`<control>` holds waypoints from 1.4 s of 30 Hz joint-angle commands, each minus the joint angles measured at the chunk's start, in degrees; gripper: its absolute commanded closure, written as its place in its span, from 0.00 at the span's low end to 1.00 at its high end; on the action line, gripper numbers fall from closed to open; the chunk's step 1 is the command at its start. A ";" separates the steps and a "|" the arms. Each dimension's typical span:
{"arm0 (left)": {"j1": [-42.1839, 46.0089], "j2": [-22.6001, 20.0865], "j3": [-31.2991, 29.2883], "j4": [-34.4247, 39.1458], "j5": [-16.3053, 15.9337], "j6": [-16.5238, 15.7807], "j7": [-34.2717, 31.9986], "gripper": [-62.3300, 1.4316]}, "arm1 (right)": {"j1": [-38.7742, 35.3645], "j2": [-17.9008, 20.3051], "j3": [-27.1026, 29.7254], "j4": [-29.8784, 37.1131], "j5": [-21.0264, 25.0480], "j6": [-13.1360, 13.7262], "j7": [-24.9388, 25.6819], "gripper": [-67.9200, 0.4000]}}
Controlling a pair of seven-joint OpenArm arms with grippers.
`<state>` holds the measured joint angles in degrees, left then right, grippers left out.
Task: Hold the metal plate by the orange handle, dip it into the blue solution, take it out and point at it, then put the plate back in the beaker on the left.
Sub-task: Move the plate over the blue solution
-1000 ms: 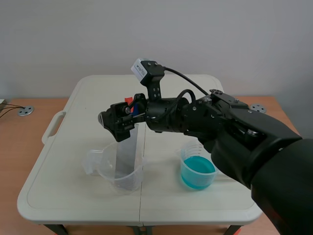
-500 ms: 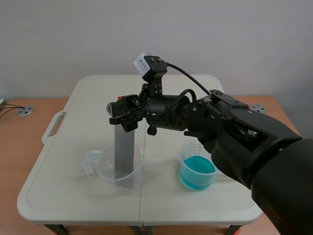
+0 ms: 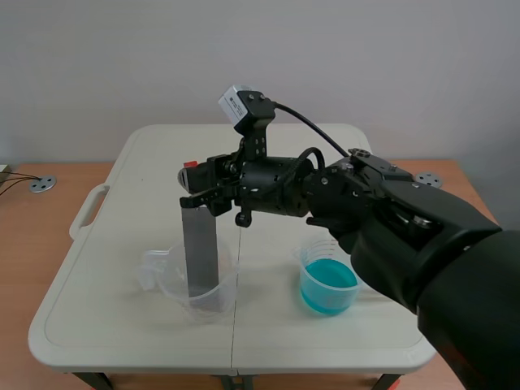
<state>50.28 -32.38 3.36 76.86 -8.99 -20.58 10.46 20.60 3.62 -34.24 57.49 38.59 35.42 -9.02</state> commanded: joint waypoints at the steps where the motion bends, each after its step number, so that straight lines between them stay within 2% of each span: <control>1: 0.02 0.31 -0.04 0.74 -0.15 -0.15 -0.33 0.93 | 1.44 -0.28 0.04 1.05 0.66 2.36 1.01 0.98; 3: 0.02 0.31 -0.04 0.74 -0.15 -0.15 -0.33 0.93 | 1.40 -0.31 0.04 1.05 0.68 4.66 1.07 0.98; 8: 0.02 0.31 -0.04 0.74 -0.15 -0.15 -0.33 0.93 | 0.94 -0.28 0.04 1.27 0.66 7.30 1.84 0.98; 16: 0.02 0.31 -0.04 0.74 -0.15 -0.15 -0.35 0.93 | -0.74 -0.26 0.04 4.55 -0.07 7.30 2.10 0.98; 24: 0.02 0.31 -0.04 0.74 -0.15 -0.15 -0.33 0.93 | -4.74 0.28 0.04 12.55 -4.46 7.30 2.08 0.98; 42: 0.00 0.31 -0.04 0.76 -0.15 -0.15 -0.37 0.93 | -10.88 5.95 0.22 32.17 -6.93 7.30 2.08 0.98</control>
<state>50.28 -32.38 3.36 76.86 -8.99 -20.58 10.44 9.30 9.32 -34.24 88.51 30.85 41.87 -7.79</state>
